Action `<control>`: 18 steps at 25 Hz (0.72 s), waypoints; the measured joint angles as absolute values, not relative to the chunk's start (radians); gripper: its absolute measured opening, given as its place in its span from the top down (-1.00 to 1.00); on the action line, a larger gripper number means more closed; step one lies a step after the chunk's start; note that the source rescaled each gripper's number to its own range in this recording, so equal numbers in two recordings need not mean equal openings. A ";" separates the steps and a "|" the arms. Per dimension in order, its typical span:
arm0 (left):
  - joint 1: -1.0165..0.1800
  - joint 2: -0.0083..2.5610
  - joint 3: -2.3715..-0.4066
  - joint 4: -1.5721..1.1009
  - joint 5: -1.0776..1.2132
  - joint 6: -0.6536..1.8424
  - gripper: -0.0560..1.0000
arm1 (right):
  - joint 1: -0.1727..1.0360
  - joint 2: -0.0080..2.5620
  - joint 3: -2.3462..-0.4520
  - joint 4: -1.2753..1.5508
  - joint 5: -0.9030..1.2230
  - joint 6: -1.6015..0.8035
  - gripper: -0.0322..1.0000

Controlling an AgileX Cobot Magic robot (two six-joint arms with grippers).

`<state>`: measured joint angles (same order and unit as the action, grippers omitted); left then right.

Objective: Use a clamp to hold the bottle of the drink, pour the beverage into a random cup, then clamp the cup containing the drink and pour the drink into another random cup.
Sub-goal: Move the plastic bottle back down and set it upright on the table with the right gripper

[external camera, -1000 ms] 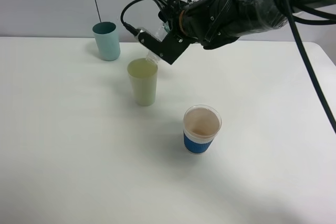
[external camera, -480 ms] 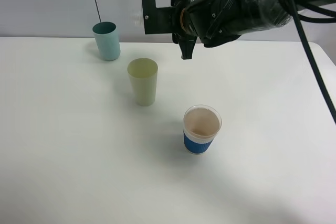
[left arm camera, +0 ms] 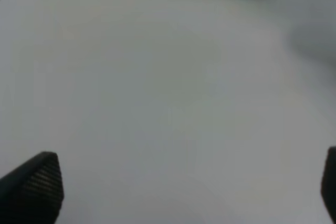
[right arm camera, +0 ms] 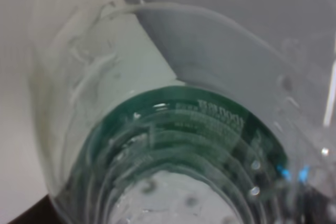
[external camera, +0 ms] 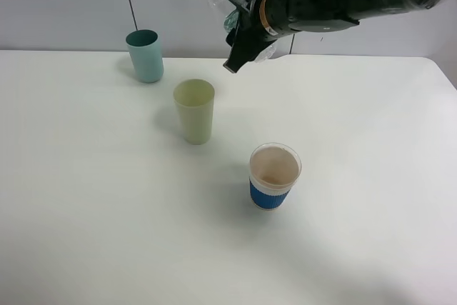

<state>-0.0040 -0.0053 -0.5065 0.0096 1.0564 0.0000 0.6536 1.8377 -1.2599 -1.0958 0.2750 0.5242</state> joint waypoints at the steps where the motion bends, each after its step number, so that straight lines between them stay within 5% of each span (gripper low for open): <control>1: -0.004 -0.005 -0.506 0.010 1.056 0.000 -1.00 | 0.648 1.834 -1.260 -1.067 0.268 0.525 0.94; 11: -0.004 -0.005 -0.506 0.010 1.056 0.000 -1.00 | 0.602 1.786 -1.260 -0.726 0.239 0.515 0.94; 18: -0.004 -0.005 -0.506 0.010 1.056 0.000 -1.00 | 0.543 1.753 -1.208 -0.332 0.162 0.244 0.94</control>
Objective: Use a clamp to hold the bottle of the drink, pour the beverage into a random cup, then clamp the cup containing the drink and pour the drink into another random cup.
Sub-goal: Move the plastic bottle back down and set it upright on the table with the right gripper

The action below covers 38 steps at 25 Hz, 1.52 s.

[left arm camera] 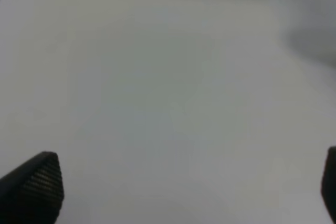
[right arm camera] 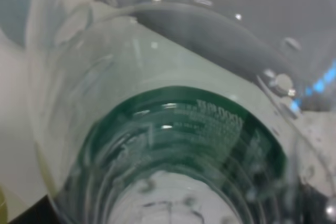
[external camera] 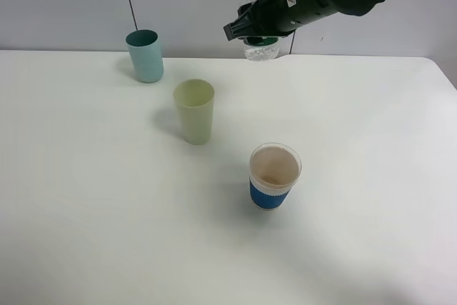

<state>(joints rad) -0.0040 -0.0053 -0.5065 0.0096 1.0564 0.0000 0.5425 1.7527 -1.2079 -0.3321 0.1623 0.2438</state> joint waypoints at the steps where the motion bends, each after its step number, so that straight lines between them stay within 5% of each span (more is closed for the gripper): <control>1: -0.004 -0.005 -0.506 0.010 1.056 0.000 -1.00 | 0.532 1.745 -1.180 -0.286 0.126 0.188 0.94; 12: -0.004 -0.005 -0.506 0.010 1.056 0.000 -1.00 | 0.474 1.698 -0.883 -0.135 -0.315 -0.098 0.94; 38: -0.004 -0.005 -0.506 0.010 1.056 0.000 -1.00 | 0.409 1.972 -0.871 0.120 -0.805 -0.214 0.94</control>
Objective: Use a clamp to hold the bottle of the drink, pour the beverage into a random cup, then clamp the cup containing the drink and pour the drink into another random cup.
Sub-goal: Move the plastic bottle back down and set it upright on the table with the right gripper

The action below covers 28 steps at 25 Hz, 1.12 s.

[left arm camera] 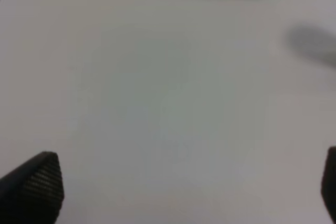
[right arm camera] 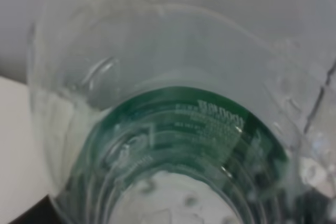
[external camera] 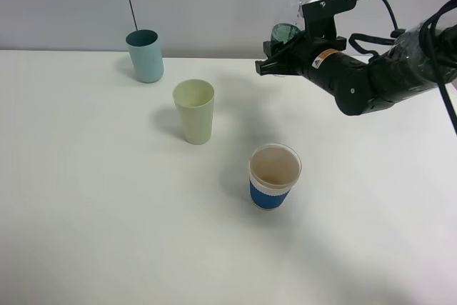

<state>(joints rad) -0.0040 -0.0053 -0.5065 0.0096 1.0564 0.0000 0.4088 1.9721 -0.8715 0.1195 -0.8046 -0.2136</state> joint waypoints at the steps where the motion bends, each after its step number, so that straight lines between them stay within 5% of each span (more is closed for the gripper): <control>1: -0.004 -0.005 -0.506 0.010 1.056 0.000 -1.00 | 0.407 1.986 -0.871 0.104 -0.807 -0.218 0.94; 28: -0.004 -0.005 -0.506 0.010 1.056 0.000 -1.00 | 0.338 2.164 -0.873 0.019 -0.889 -0.225 0.94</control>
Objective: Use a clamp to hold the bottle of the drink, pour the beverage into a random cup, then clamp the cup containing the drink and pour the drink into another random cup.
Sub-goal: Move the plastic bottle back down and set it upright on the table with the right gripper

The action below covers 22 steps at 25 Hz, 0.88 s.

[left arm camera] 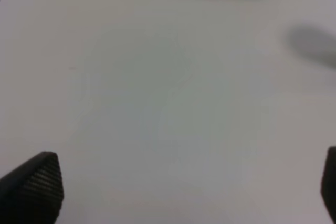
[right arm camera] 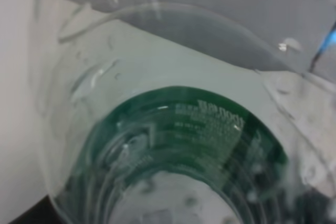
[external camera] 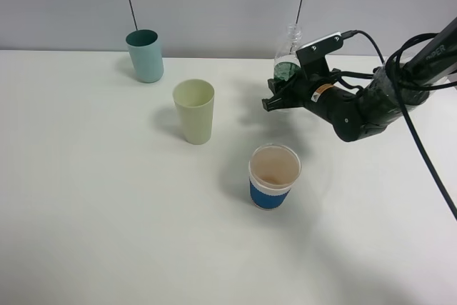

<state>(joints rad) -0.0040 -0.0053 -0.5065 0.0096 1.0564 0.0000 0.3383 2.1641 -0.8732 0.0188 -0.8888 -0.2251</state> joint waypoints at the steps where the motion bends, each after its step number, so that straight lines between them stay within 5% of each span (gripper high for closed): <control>1: -0.004 -0.005 -0.506 0.010 1.056 0.000 -1.00 | 0.338 2.165 -0.873 0.019 -0.889 -0.225 0.94; 9: -0.004 -0.005 -0.506 0.010 1.056 0.000 -1.00 | 0.338 2.166 -0.873 0.021 -0.889 -0.218 0.90; 19: -0.004 -0.005 -0.506 0.010 1.056 0.000 -1.00 | 0.338 2.166 -0.873 0.024 -0.891 -0.200 0.02; 22: -0.004 -0.005 -0.506 0.010 1.056 0.000 -1.00 | 0.338 2.166 -0.873 0.025 -0.892 -0.200 -0.09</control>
<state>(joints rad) -0.0040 -0.0053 -0.5065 0.0096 1.0564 0.0000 0.3383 2.1659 -0.8732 0.0250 -0.8920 -0.2001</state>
